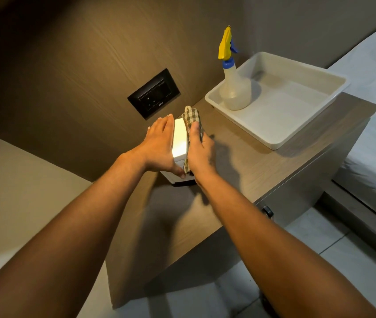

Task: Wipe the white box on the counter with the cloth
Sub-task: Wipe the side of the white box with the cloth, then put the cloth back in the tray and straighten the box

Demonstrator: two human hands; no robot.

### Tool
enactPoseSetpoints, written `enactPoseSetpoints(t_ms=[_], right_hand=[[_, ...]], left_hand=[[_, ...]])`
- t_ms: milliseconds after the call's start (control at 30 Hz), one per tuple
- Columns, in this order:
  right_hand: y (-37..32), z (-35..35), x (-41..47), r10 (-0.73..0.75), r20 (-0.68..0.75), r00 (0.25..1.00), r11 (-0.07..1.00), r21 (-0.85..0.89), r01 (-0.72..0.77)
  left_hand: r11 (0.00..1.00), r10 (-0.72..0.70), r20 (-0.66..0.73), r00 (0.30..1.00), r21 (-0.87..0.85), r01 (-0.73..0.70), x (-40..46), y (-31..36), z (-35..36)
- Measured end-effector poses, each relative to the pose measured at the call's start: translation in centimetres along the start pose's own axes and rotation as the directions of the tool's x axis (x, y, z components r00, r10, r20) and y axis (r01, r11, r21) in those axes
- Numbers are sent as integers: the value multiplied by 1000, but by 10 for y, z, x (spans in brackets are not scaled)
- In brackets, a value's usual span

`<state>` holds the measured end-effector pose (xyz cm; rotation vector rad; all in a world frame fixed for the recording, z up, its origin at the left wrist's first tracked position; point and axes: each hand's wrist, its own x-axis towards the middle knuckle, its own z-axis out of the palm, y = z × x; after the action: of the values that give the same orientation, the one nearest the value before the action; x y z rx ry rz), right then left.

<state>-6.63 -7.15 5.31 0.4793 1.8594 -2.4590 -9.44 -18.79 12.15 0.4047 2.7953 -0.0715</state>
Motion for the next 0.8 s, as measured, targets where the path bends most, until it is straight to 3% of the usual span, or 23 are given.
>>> enactPoseSetpoints(t_ms=[200, 333, 433, 633, 800], right_hand=[[-27, -4, -2, 42, 94, 995, 978, 201, -60], [-32, -27, 0, 150, 172, 974, 864, 455, -214], [-33, -49, 7, 254, 219, 942, 768, 547, -334], [-53, -101, 20, 287, 249, 925, 794, 478, -375], [-97, -151, 42, 249, 210, 946, 921, 252, -298]], left_hand=[[1000, 16, -15, 1000, 18, -16, -1, -1, -1], [1000, -5, 21, 1000, -11, 6, -5, 3, -3], [999, -11, 34, 999, -38, 12, -7, 6, -6], [999, -30, 49, 998, -41, 32, -12, 7, -8], [980, -156, 18, 988, -120, 157, -11, 18, -5]])
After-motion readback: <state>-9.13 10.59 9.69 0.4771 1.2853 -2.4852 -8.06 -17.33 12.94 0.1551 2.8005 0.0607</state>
